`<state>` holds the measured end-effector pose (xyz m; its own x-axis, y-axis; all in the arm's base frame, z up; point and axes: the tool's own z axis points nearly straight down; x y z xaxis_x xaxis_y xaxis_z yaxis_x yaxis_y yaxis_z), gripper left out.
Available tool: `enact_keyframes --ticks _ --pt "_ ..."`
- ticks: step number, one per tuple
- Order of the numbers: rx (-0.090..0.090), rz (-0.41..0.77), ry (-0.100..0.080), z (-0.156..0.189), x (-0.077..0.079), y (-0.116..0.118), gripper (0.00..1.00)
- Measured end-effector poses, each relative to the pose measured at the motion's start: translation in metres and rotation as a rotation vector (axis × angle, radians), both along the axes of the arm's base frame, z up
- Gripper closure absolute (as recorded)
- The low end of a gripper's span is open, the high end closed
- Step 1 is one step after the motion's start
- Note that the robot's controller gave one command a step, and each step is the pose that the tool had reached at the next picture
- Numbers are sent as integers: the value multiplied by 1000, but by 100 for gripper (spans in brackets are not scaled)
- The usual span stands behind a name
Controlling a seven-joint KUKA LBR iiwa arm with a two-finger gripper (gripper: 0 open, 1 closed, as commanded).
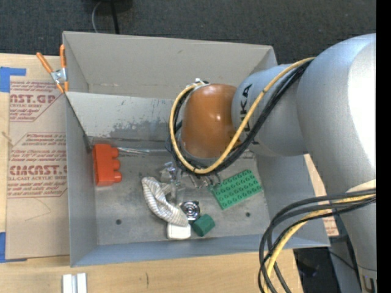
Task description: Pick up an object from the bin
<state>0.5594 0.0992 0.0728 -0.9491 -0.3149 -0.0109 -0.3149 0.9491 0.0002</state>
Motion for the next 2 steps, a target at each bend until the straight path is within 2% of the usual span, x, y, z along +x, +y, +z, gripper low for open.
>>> enact_keyframes --ticks 2 --pt "3 9 -5 0 -4 -1 100"
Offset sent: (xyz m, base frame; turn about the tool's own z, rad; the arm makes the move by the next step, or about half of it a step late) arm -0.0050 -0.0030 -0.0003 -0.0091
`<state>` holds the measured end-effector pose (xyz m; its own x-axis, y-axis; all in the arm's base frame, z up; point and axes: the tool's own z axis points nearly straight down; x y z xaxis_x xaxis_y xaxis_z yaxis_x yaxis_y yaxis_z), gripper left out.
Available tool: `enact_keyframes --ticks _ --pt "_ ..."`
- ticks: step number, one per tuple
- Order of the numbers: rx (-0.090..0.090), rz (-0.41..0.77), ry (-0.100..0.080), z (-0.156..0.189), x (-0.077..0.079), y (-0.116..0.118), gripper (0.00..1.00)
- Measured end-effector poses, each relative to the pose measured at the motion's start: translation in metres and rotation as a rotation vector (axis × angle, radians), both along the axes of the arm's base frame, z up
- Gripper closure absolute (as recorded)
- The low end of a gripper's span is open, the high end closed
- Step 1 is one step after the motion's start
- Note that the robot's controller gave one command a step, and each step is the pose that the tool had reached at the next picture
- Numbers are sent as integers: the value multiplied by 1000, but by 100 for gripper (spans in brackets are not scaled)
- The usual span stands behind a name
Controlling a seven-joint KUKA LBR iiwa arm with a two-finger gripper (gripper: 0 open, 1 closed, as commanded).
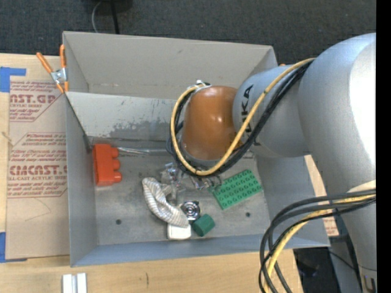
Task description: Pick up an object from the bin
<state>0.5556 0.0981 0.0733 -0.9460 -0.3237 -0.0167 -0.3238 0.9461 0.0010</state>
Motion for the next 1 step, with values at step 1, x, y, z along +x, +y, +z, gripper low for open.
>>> enact_keyframes --ticks 1 --pt "1 -22 1 -1 1 0 100"
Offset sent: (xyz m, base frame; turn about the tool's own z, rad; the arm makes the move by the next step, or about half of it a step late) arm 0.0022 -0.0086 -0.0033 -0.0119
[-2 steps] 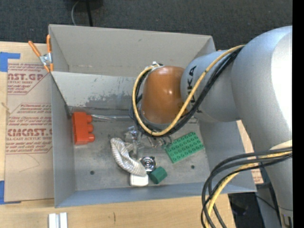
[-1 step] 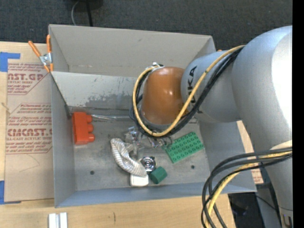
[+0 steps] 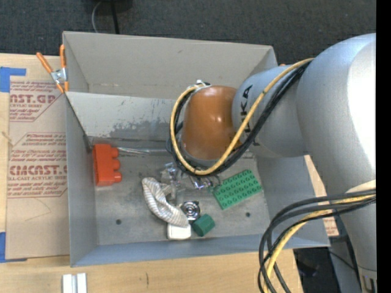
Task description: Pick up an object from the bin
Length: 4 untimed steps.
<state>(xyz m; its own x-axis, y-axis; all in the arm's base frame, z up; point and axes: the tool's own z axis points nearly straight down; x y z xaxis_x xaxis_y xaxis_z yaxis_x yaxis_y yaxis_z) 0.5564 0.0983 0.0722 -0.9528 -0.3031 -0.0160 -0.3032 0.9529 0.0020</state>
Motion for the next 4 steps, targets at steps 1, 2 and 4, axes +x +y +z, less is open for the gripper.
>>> enact_keyframes --ticks 1,2,4 --pt "2 16 -2 0 1 -3 100" --pt "3 22 -4 0 2 -7 100" --pt "6 1 -6 -1 -2 -4 100"
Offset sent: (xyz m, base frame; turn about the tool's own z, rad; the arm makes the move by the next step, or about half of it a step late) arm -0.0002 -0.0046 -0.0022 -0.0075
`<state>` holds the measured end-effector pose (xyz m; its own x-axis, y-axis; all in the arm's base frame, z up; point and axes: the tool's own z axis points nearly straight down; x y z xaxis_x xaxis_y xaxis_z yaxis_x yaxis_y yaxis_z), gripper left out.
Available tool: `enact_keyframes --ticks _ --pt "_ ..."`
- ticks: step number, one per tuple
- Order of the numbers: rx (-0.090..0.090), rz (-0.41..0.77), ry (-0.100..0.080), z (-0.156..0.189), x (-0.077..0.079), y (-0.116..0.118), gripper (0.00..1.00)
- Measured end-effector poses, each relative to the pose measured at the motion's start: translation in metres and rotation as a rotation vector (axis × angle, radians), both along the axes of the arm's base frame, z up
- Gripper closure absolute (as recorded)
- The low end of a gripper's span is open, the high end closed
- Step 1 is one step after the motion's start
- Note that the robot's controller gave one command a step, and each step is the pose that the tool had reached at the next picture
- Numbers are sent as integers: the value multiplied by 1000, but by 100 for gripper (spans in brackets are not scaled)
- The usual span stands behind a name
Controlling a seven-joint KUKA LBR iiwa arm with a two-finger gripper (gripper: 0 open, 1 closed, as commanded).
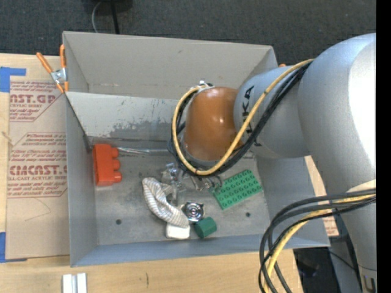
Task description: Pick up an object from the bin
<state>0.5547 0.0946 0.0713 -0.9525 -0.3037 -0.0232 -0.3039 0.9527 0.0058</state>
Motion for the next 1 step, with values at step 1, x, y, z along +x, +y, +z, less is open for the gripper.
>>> enact_keyframes --ticks 1 --pt "0 0 0 0 0 0 100"
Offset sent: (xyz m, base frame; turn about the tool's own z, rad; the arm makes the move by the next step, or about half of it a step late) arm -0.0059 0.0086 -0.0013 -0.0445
